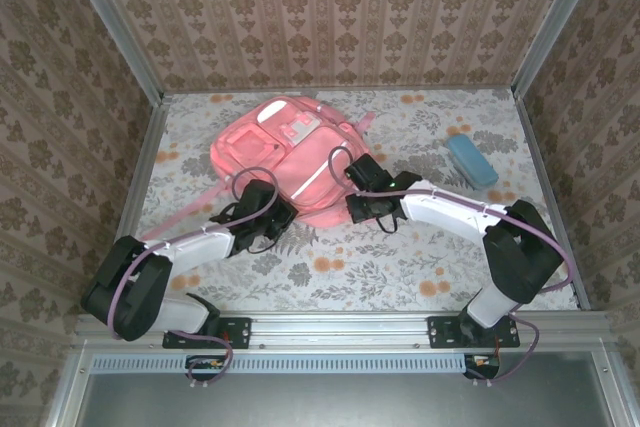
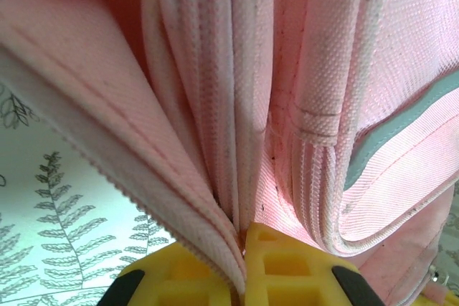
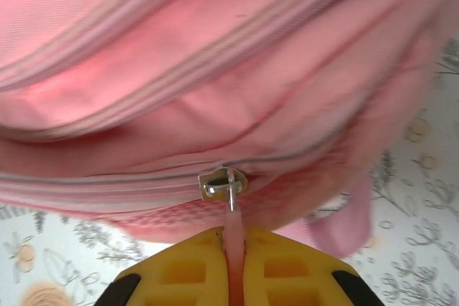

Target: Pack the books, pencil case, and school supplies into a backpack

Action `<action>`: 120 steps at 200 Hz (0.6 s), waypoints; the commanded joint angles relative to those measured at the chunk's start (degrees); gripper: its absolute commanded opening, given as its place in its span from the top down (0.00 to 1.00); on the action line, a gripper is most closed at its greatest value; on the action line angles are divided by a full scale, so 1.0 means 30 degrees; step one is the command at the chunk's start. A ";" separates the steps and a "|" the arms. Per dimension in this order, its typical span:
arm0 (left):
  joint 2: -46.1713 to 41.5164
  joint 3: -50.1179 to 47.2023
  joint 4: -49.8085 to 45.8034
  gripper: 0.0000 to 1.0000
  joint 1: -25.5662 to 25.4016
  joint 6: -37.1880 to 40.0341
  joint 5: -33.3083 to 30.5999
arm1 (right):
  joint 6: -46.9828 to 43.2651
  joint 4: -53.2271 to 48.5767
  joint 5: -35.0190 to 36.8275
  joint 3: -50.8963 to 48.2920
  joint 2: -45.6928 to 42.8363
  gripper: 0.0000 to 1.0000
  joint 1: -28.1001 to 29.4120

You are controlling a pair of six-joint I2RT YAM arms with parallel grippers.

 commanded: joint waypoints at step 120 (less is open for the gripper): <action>0.2061 0.6180 -0.6364 0.86 0.4061 0.9507 0.1824 | 0.1800 0.4094 -0.6948 0.0767 0.1157 1.00 0.3630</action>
